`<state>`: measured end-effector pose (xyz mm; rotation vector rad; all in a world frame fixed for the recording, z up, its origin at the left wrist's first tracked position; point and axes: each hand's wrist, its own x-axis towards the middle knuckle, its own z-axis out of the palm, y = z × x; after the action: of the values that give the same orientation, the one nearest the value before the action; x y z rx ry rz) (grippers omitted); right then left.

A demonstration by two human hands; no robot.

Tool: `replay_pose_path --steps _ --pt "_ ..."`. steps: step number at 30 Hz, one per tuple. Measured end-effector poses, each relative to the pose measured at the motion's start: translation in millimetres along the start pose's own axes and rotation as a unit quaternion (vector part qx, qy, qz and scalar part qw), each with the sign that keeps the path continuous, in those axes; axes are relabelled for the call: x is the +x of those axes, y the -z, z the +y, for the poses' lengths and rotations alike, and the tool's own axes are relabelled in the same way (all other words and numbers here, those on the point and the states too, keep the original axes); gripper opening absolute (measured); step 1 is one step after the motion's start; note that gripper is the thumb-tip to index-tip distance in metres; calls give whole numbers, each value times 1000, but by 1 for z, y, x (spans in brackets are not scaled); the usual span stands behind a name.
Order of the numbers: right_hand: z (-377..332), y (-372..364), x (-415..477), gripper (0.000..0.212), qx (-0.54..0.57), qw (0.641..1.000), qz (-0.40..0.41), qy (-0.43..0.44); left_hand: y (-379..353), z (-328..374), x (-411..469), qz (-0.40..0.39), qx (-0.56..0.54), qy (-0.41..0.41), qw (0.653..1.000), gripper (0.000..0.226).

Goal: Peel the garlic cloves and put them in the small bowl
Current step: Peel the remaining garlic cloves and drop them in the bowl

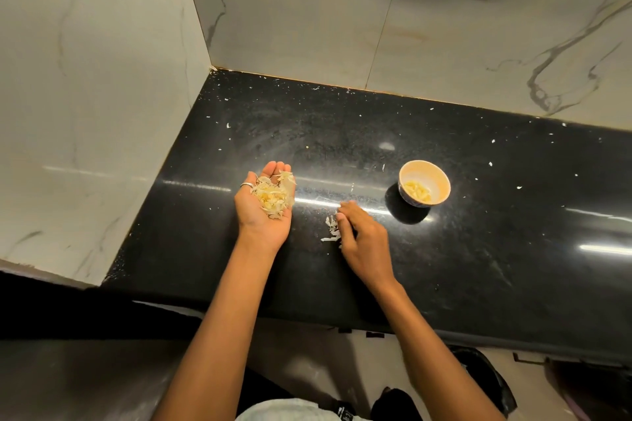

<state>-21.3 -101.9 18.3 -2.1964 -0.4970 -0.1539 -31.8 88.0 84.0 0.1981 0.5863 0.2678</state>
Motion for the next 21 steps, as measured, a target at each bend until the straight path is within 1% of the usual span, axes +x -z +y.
replay_pose_path --steps 2,4,5,6,8,10,12,16,17,19,20,21 --pt "-8 12 -11 41 -33 999 -16 -14 3 0 0 1 8 -2 1000 44" --pt "-16 17 -28 67 -122 990 -70 -28 5 2 0 4 9 0 1000 44" --pt "-20 16 -37 80 -167 979 -101 -56 6 3 0 5 7 0 1000 44" --pt "-25 13 -46 89 -203 966 -131 -89 6 4 -1 5 3 0 1000 44" --pt "-33 1 -56 97 -240 945 -173 -136 6 7 -3 3 0 -1 1000 44" --pt "-40 -13 -51 98 -239 945 -178 -138 5 10 -4 -1 -2 -1 1000 44" --pt "-43 -28 -35 94 -210 956 -168 -117 4 13 -6 -7 -4 -6 1000 43" --pt "-48 -48 -6 81 -134 971 -198 -22 5 18 -6 -10 0 -10 1000 44" --pt "-47 -49 -2 78 -119 976 -183 -10 5 19 -6 -12 -1 -9 1000 43" --pt "-43 -48 8 75 -126 986 -105 -23 5 21 -7 -18 -3 -12 1000 43" --pt "-41 -46 13 76 -137 987 -65 -53 5 23 -7 -22 -4 -15 1000 43" --pt "-37 -45 17 79 -141 985 -43 -94 5 24 -7 -23 -4 -18 1000 44"
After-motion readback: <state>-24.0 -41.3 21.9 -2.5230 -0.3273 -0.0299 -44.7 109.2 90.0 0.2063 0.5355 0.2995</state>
